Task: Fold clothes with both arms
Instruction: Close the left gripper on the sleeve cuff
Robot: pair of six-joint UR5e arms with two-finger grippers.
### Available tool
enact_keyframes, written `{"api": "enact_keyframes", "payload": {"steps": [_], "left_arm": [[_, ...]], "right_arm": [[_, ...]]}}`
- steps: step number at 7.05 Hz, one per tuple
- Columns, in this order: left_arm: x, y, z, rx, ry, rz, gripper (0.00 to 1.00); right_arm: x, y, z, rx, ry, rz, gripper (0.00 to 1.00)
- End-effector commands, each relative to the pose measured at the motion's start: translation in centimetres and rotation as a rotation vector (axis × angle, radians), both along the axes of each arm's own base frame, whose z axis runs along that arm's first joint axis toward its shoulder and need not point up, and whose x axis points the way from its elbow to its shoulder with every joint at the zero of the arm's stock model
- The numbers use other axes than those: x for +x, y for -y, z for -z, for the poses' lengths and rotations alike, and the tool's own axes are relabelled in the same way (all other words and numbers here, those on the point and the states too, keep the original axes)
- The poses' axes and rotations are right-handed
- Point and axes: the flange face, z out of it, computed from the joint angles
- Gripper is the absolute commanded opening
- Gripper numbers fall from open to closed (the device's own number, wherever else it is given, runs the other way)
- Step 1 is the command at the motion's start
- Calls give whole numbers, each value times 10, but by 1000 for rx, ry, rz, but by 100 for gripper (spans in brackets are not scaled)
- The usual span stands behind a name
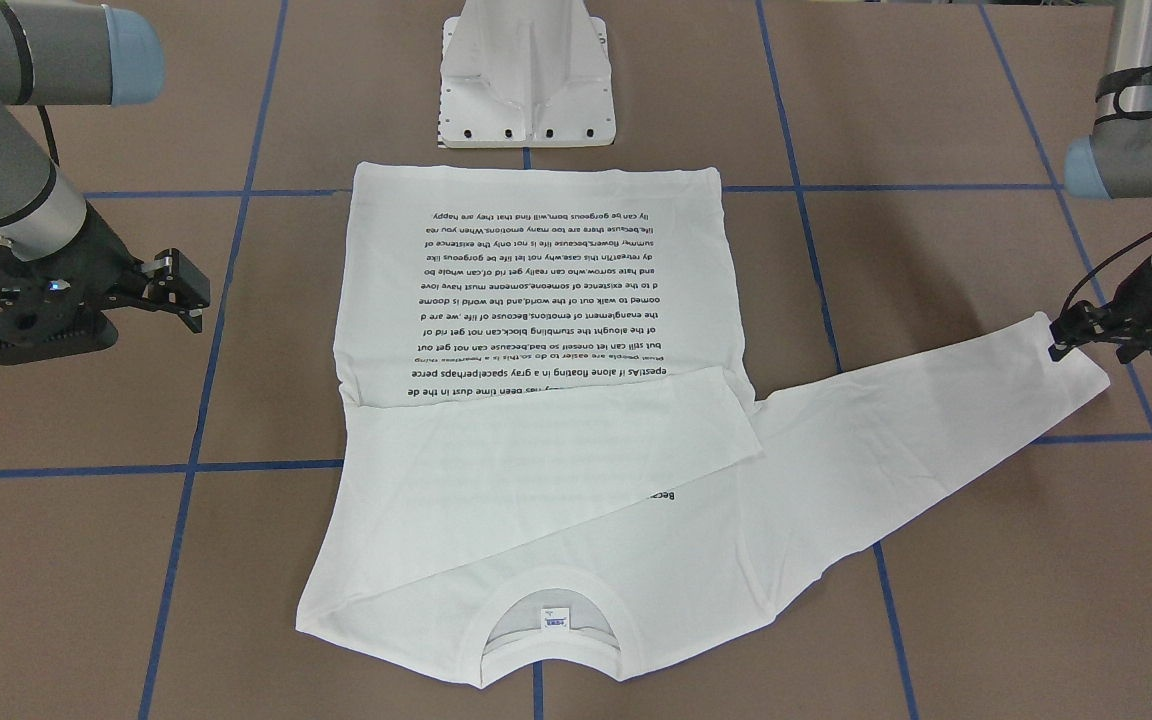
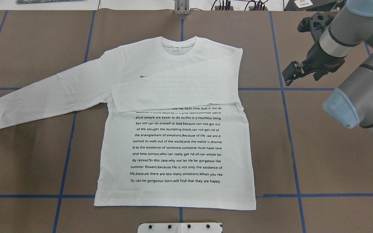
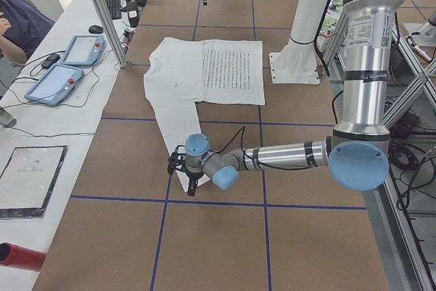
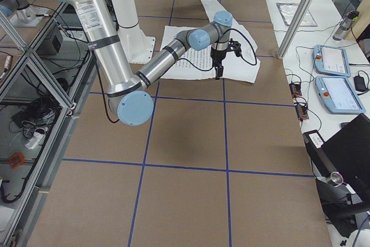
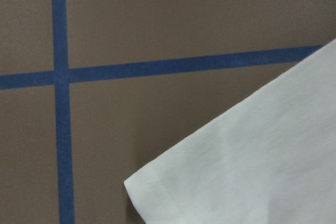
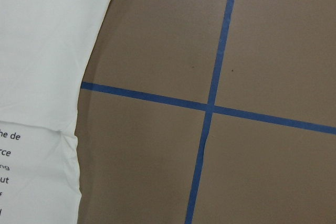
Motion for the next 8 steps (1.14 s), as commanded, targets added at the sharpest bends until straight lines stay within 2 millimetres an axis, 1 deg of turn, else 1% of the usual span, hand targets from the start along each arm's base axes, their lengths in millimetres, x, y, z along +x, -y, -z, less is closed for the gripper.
{"api": "enact_keyframes", "payload": {"steps": [1,2,3,4,7,8], "left_arm": [[6,-3,0,0,-1,-13,99],[6,-2,0,0,1,-10,95],[3,-3,-2,6,8,-8,81],[2,-5,-2,10,10,-13,70],[4,-5,2,10,3,-12,52],[4,-5,3,8,-1,-12,39]], "right_arm": [[0,-1,-4,-6,-3,2,100],[0,-1,-4,-6,-3,2,100],[0,-2,-4,-7,-2,3,100],[-1,-1,-2,-5,0,3,100],[-1,-1,-1,-1,2,4,100],[-1,-1,-3,-2,-2,5,100]]}}
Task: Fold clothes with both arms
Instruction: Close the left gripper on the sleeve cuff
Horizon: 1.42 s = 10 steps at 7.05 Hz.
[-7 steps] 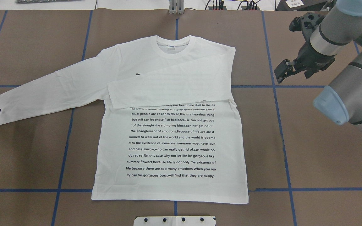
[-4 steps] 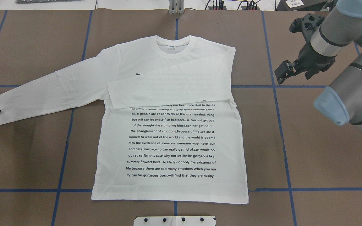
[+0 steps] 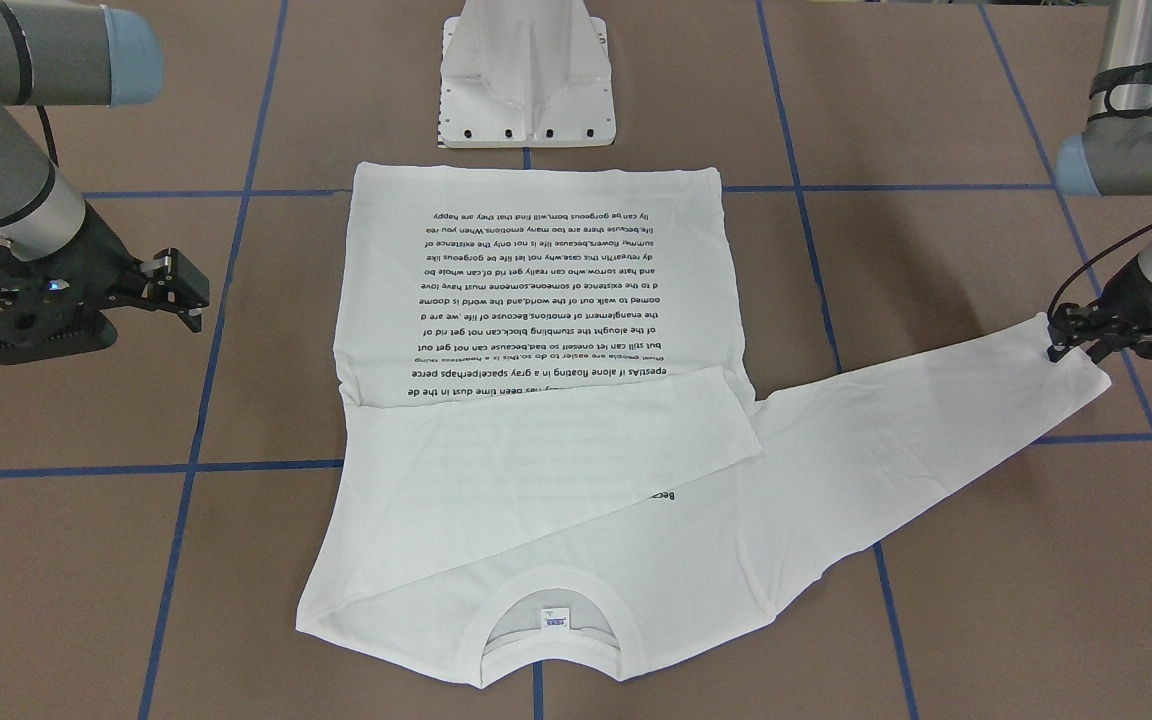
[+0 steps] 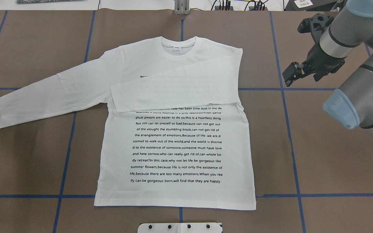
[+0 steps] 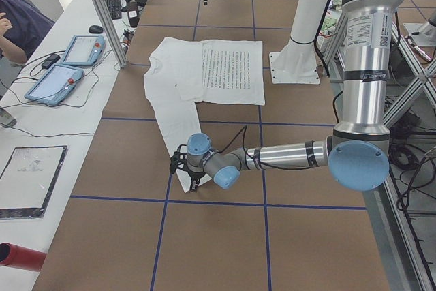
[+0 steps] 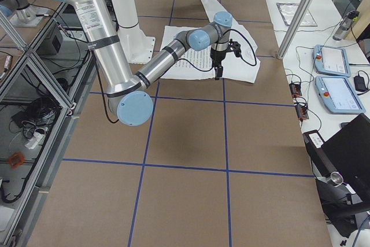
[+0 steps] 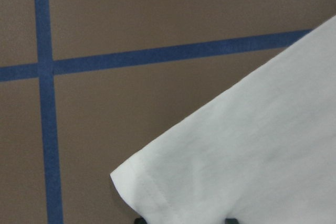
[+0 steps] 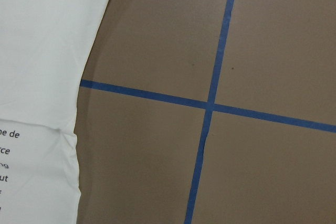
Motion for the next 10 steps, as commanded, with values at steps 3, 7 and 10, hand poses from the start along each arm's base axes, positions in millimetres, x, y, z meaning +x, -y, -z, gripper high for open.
{"api": "enact_keyframes", "payload": {"steps": [3,7,10], "left_arm": [[-3,-8,30,41,-28,-3,0],[6,4,87,93,-60,-7,0],[56,75,270,66,-86,20,0]], "right_arm": [[0,0,-3,1,-6,4,100],[4,2,-5,0,-6,-1,100],[31,-8,-36,-12,-28,5,100]]}}
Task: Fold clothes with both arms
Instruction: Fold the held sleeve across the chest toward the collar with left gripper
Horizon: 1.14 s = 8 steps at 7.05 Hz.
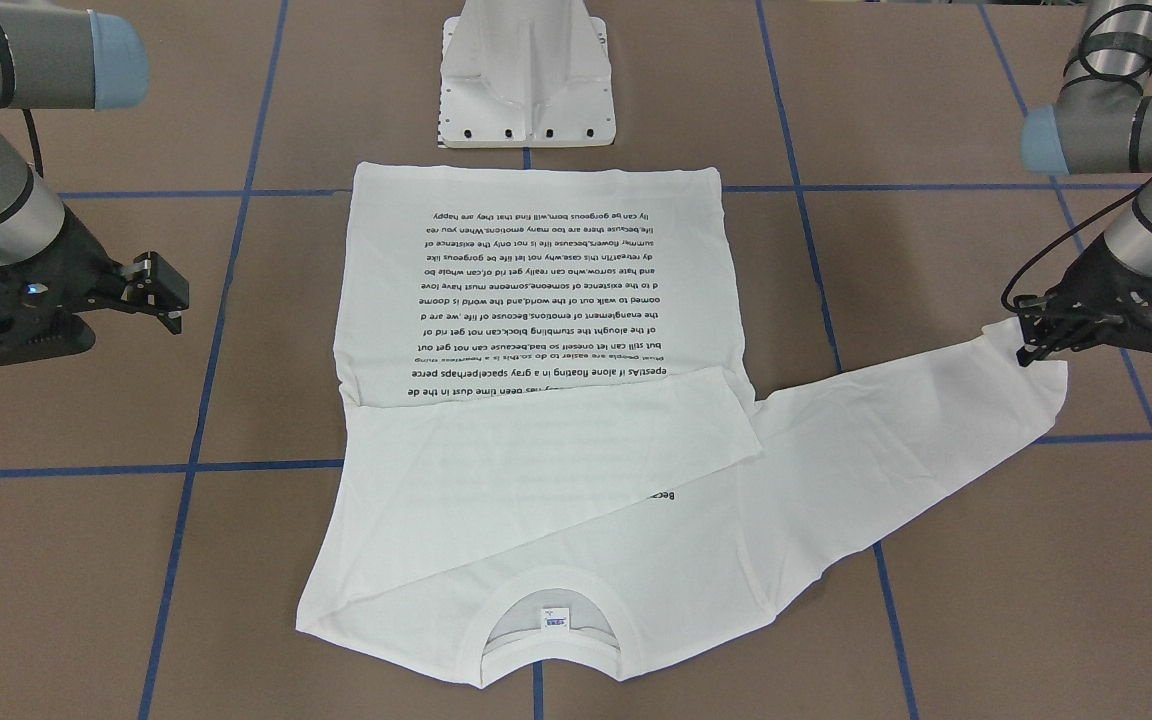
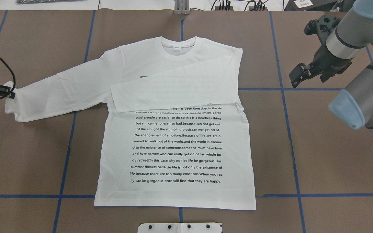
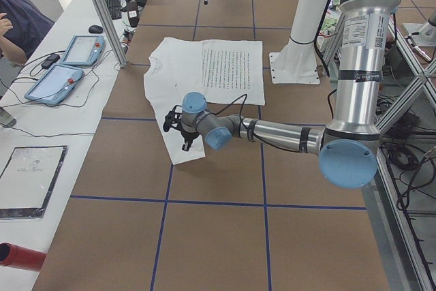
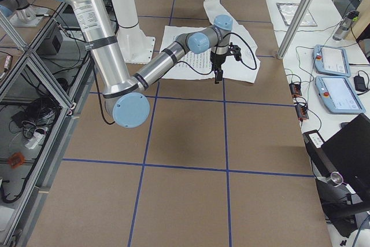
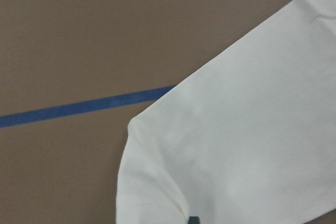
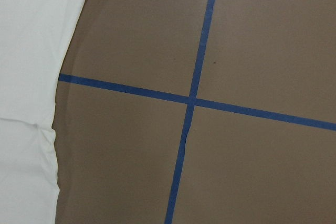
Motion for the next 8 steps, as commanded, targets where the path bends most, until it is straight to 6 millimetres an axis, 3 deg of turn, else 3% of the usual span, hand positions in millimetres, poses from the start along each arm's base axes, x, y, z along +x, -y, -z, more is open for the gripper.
{"api": "enact_keyframes", "payload": {"steps": [1,3,4,5,6,8], "left_arm": [[63,36,146,-70,-34,13,0],[164,21,255,-149,-161,5,0],[187,29,313,-157,-226,-11,0],[198,36,366,-172,-286,-32,0],[199,35,406,-161,-330,-37,0],[196,23,461,-187,-407,-68,0]], "right_arm": [[21,-14,-22,-11,-14,-2,100],[32,-21,-39,-32,-32,-10,100],[36,-27,-57,-23,-30,-15,100],[46,-35,-77,0,-12,-24,100],[53,-36,-85,-6,-14,-34,100],[54,-34,-90,-19,-17,-38,100]]}}
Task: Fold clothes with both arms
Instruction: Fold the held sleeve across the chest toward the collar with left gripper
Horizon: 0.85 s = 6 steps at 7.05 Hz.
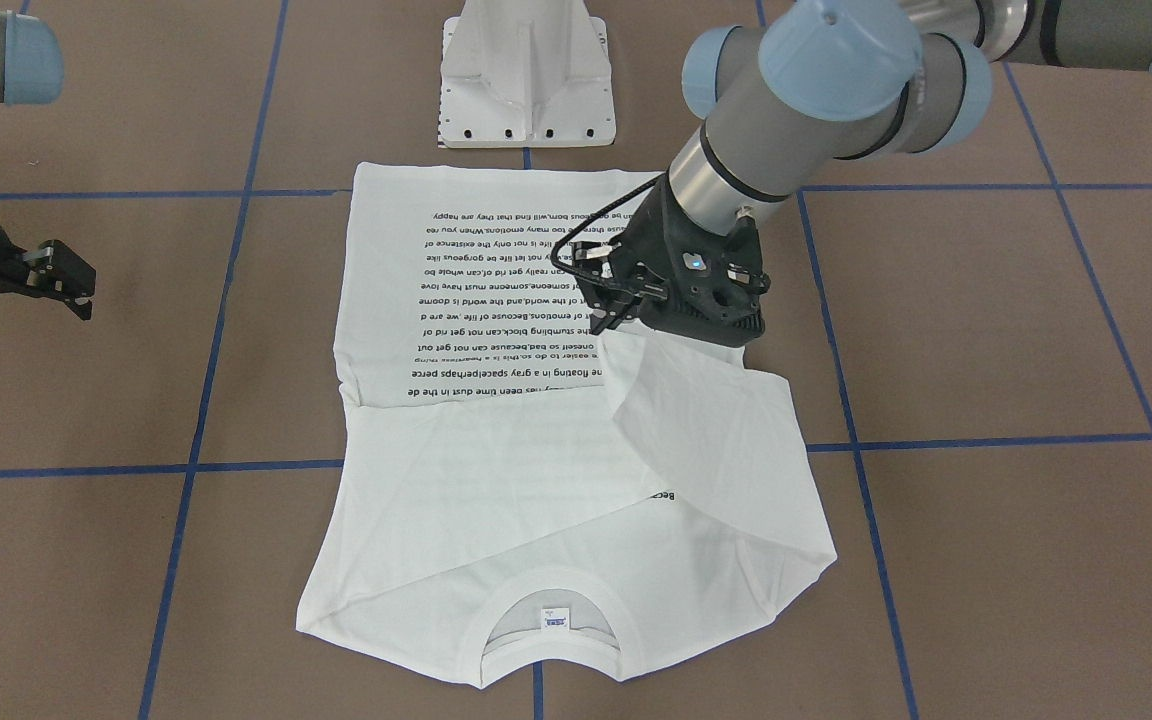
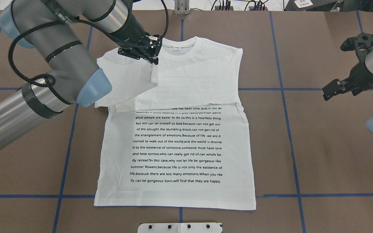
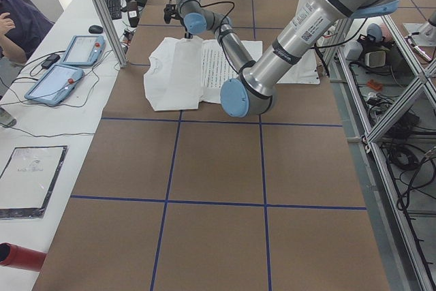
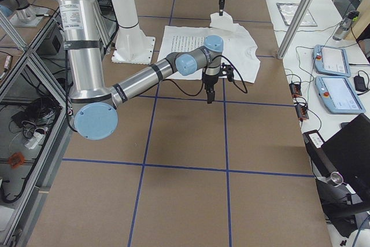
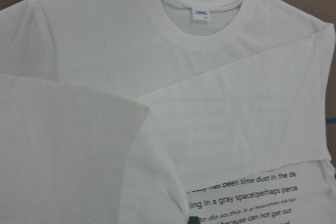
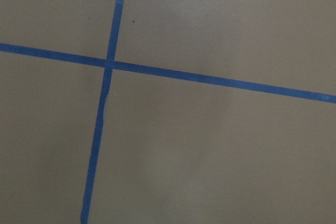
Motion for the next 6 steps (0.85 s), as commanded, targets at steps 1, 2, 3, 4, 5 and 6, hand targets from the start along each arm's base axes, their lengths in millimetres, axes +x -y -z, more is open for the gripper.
{"api": "enact_keyframes", "payload": {"steps": [1,2,3,4,5,6], "left_arm": [[0,-14,48,-37,-69,-19,0],[15,-24,49,-46,-72,-42,0],[19,-24,45,-45,-74,-46,0],[34,-35,44,-49,-72,-68,0],[58,-39,36,-55,-60,-90,0],[77,-24,25,-41,-68,-79,0]], "right_arm": [[1,1,-6,-11,-2,-3,100],[1,1,-7,-11,-4,-4,100],[0,4,-11,-20,-8,-6,100],[-4,8,-17,-29,-14,-3,100],[-5,10,-18,-31,-15,-3,100],[-5,10,-17,-30,-14,-4,100]]}}
